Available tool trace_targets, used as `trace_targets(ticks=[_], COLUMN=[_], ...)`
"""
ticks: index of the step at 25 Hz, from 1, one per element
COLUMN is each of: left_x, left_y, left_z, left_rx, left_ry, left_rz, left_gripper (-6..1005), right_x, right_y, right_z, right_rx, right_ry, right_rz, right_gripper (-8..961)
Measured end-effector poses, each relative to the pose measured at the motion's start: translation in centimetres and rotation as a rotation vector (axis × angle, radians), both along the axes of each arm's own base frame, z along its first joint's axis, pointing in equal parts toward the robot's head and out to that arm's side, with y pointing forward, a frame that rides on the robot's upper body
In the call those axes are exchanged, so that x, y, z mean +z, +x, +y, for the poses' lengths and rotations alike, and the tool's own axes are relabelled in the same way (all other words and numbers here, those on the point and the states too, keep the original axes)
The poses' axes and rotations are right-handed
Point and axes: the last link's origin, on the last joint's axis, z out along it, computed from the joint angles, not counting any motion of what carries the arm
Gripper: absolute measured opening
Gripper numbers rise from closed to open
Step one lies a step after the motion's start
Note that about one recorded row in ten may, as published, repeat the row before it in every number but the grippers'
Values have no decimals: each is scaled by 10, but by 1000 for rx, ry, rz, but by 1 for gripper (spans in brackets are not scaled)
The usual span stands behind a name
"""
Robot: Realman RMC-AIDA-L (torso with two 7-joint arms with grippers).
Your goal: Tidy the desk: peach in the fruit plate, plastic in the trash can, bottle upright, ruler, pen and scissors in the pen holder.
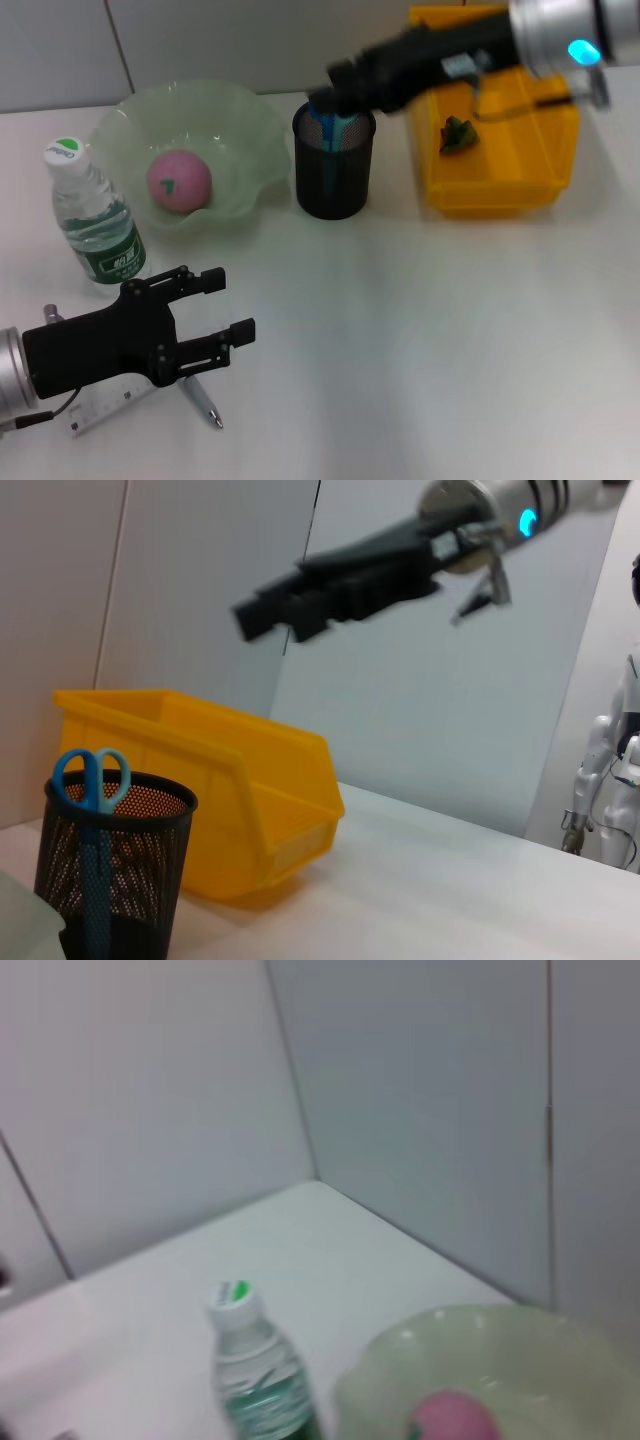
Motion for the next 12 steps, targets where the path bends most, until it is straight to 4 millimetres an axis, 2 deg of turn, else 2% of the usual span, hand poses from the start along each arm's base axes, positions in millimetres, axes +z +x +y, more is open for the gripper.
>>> trace_targets(ticks=[6,12], left_x=[0,-1], left_y=[0,2], left_z=[-1,-1], left_rx=[-6,-16], left_ry=[-9,-20], left_rz=[0,5], left_gripper=[769,769], right_x=[2,-16], right_y=[49,92], right_z=[-30,-56], right_rx=[-42,-57], right_ry=[-125,-209], right_rz=[160,259], right_gripper=[469,473])
